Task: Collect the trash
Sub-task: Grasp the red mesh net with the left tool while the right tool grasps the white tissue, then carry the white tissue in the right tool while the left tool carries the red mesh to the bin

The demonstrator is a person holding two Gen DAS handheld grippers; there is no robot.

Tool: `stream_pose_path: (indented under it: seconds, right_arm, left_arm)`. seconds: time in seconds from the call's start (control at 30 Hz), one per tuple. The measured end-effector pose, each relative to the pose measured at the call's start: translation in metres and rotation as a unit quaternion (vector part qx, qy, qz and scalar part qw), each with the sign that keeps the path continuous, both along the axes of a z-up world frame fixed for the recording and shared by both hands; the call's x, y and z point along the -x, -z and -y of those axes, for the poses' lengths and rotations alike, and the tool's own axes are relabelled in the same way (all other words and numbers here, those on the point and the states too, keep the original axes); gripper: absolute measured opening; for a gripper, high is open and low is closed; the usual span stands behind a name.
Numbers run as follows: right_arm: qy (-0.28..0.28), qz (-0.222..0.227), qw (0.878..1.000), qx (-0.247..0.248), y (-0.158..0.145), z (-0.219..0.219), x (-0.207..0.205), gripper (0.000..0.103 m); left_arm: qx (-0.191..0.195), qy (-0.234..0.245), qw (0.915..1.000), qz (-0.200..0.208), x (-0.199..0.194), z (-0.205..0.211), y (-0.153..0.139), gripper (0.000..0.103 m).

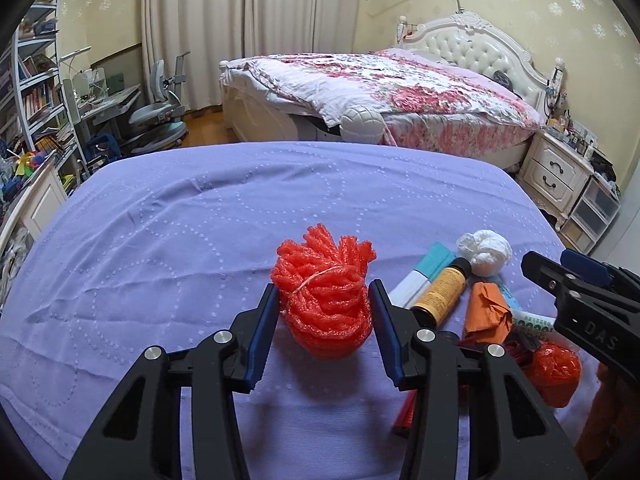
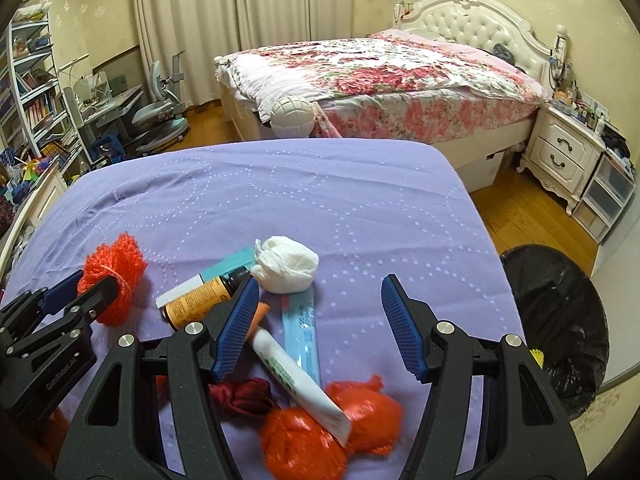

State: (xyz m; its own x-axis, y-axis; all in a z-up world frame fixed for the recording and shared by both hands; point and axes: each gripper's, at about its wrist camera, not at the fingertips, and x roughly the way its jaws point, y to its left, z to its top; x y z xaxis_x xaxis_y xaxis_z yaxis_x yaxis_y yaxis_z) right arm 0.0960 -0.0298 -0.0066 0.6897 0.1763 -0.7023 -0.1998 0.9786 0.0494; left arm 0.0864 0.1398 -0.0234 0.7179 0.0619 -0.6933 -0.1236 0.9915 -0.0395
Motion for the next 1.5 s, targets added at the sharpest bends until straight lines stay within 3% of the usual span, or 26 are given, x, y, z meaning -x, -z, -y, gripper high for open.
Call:
stream_pose_path:
  seconds: [0.57, 0.93, 1.5]
  right_arm:
    - [-0.007, -0.029, 0.999, 0.024, 0.012, -0.035, -0.035, 0.061]
    - [-0.018, -0.051, 0.998, 0.033, 0.023, -0.045, -0.041, 0.035]
    - [-0.009, -0.019, 1.0, 0.007, 0.002, -0.026, -0.023, 0.031]
  left_arm:
    - [-0.018, -0.057, 0.9982, 0.001, -0.011, -0.054, -0.003, 0.046]
    - [-0.015, -0.056, 0.9983, -0.008, -0.013, -0.058, 0.008, 0.046]
    - [-0.01, -0.045, 0.9989, -0.001, -0.005, -0.043, 0.003, 0.046]
